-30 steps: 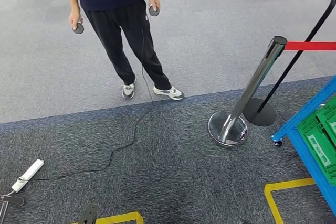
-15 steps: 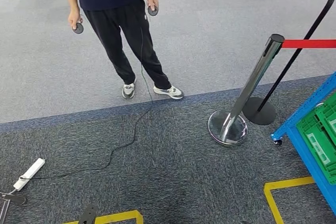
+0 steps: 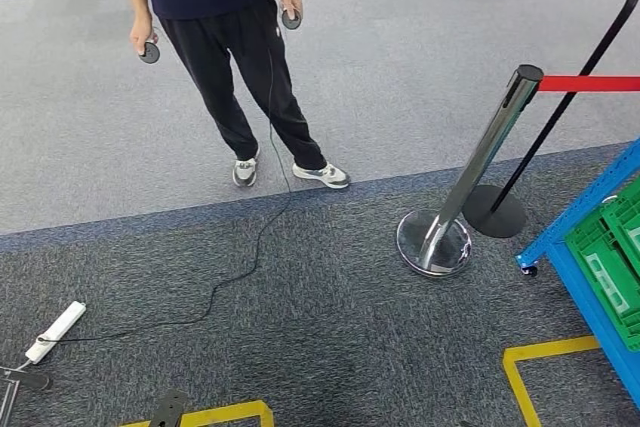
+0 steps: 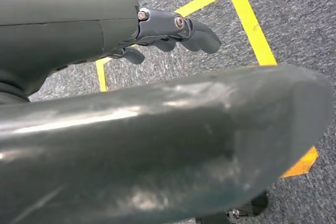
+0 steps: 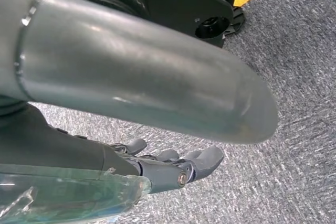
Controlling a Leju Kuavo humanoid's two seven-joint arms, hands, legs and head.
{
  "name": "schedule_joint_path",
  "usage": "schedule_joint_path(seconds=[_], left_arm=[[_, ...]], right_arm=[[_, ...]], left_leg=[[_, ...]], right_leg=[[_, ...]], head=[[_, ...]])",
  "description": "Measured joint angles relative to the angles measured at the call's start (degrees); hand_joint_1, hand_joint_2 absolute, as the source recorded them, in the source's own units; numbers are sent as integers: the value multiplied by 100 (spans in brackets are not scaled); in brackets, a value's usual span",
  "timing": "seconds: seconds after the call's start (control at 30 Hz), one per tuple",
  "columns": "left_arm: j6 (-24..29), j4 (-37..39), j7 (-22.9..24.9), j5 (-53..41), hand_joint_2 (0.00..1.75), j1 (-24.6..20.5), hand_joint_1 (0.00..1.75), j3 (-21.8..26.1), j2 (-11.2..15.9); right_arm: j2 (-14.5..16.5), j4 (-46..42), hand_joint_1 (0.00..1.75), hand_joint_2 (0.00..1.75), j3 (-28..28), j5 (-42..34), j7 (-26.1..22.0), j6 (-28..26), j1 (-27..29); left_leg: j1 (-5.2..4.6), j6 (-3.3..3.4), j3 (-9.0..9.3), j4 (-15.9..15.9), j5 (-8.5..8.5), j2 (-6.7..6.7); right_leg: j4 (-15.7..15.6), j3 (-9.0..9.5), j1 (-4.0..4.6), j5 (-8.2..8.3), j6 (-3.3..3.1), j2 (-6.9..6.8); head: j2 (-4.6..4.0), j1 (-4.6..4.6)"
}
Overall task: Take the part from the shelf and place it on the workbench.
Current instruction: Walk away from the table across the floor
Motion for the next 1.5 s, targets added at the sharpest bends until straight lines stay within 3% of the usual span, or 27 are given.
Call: schedule_joint_path(seconds=[0.13, 0.17, 0.27, 0.3, 0.33, 0.37, 0.43, 0.5, 0.57, 0.63, 0.7, 0.77, 0.8, 0.83, 0.9, 0.97, 1.03, 1.1, 1.17, 1.2, 1.27, 1.3, 1.33, 1.37, 1.4, 1.5], left_arm=[[8, 0, -16, -5, 0, 2, 0, 1, -9], [9, 0, -24, -7, 0, 2, 0, 1, -16], [9, 0, -35, -13, 0, 5, 0, 2, -24], [9, 0, -35, -13, 0, 9, 0, 2, -26], [9, 0, -35, -13, 0, 11, 0, 2, -29], [8, 0, -35, -13, 0, 13, 0, 2, -32], [8, 0, -35, -15, 0, 15, 0, 2, -17], [8, 0, -39, -19, 0, 20, 0, 2, 8], [10, 0, -46, -22, 0, 25, 0, 2, 0], [33, 0, -51, -22, 0, 24, 0, 1, -25], [106, 0, -54, -20, 0, 35, 0, 0, -40], [237, 0, -51, -26, 0, 53, 0, 1, -46], [327, 0, -58, -52, 0, 59, 0, 2, -46], [446, 0, -76, -106, 0, 62, 0, 0, -48], [743, 0, -142, -254, 0, 54, 0, -21, -55], [1016, 0, -210, -362, 0, 42, 0, -57, -71], [1144, 0, -240, -408, 0, 32, 0, -84, -90], [1176, 0, -241, -419, 0, 24, 0, -96, -105], [1203, 0, -240, -419, 0, 14, 0, -97, -104], [1220, 0, -240, -420, 0, 13, 0, -97, -104], [1260, 0, -234, -419, 0, 26, 0, -97, -103], [1275, 0, -225, -418, 0, 40, 0, -97, -105], [1291, 0, -211, -416, 0, 53, 0, -97, -105], [1303, 0, -198, -411, 0, 63, 0, -96, -105], [1315, 0, -188, -407, 0, 69, 0, -96, -107], [1346, 0, -179, -399, 0, 75, 0, -96, -116]], right_arm=[[4, -1, 0, 0, -1, -12, -39, 40, -1], [3, -1, 0, 0, -1, -13, -45, 45, -1], [2, 1, 0, 0, -2, -15, -48, 52, 9], [2, 1, 0, 0, -3, -18, -47, 52, 17], [2, 0, 0, 0, -3, -20, -46, 52, 24], [1, 0, 0, 0, -4, -21, -46, 52, 28], [10, 3, 0, 0, -4, -17, -46, 57, 14], [23, 8, 0, 0, -4, -8, -49, 72, -10], [16, 10, 0, 0, -4, -2, -49, 86, -15], [3, 10, 0, 0, -4, 1, -42, 92, -3], [0, 10, 0, 0, -4, 3, -34, 92, -3], [0, 10, 0, 0, -4, 2, -32, 90, -2], [0, 10, 0, 0, -4, 1, -32, 87, 3], [0, 10, 0, 0, -4, -3, -32, 81, 10], [0, 10, 0, 0, -5, -13, -32, 65, 14], [1, 10, 0, 0, -8, -22, -32, 54, 2], [2, 10, 0, 0, -11, -18, -32, 49, -7], [2, 12, 0, 0, -19, -8, -32, 49, 11], [2, 14, 0, 0, -35, -3, -32, 50, 40], [3, 15, 0, 0, -42, 0, -32, 50, 44], [4, 18, 0, 0, -47, 7, -32, 50, 33], [4, 19, 0, 0, -48, 10, -28, 50, 26], [4, 19, 0, 0, -48, 15, -19, 50, 24], [4, 19, 0, 0, -49, 20, -8, 50, 28], [4, 20, 0, 0, -49, 26, 7, 50, 32], [4, 21, 0, 0, -50, 41, 39, 52, 12]], left_leg=[[12, 151, 110, -237, 101, 31], [33, 167, 153, -330, 148, 54], [61, 163, 170, -392, 181, 130], [70, 144, 167, -388, 177, 159], [85, 112, 164, -377, 172, 190], [111, 67, 160, -352, 160, 223], [153, -54, 132, -230, 96, 295], [172, -162, 98, -83, -5, 358], [202, -217, 104, -35, -49, 423], [247, -263, 86, 46, -145, 381], [246, -263, -119, 537, -509, 187], [207, -201, -465, 1328, -916, 44], [190, -167, -587, 1602, -1001, 17], [176, -132, -619, 1676, -971, 1], [160, -72, -396, 1239, -657, -80], [177, -60, -37, 527, -373, -367], [177, -86, 122, 186, -309, -545], [151, -60, 131, 143, -289, -438], [142, 8, 136, 113, -256, -310], [132, 47, 136, 101, -246, -230], [79, 97, 130, 101, -250, -68], [50, 118, 127, 102, -253, 30], [31, 125, 124, 102, -255, 113], [18, 129, 123, 102, -256, 192], [11, 131, 125, 103, -257, 263], [-18, 107, 143, 114, -263, 426]], right_leg=[[-39, 35, -17, 4, 118, 7], [123, -47, -17, -103, 139, 8], [1127, -559, -78, -594, 225, 3], [1329, -667, -109, -637, 266, -1], [1320, -669, -144, -569, 312, -12], [1094, -556, -183, -409, 362, -39], [400, -196, -250, -87, 467, -201], [101, -37, -257, -1, 395, -294], [157, -90, -212, -22, 205, -208], [179, -121, -179, 0, 89, -113], [179, -140, -163, 46, 3, -13], [179, -185, -135, 78, -46, 106], [179, -201, -120, 86, -55, 173], [180, -211, -109, 92, -58, 243], [180, -218, -104, 105, -44, 389], [191, -241, -108, 116, -1, 531], [182, -281, -123, 140, 76, 656], [133, -333, -156, 178, 166, 771], [186, -402, -155, 130, 207, 647], [391, -496, -136, -6, 207, 469], [1065, -800, -97, -393, 198, 134], [1421, -952, -83, -567, 194, 43], [1577, -997, -74, -612, 187, 18], [1521, -927, -62, -553, 175, -1], [1260, -747, -49, -415, 157, -34], [267, -122, 6, -72, 78, -322]], head=[[0, 7], [0, 20], [0, 41], [0, 39], [0, 38], [0, 39], [0, 48], [0, 23], [0, -27], [0, -52], [0, -73], [0, -88], [0, -90], [0, -90], [0, -89], [0, -87], [0, -84], [0, -81], [0, -70], [0, -53], [0, -24], [0, -17], [0, -19], [0, -18], [0, -19], [0, -25]])
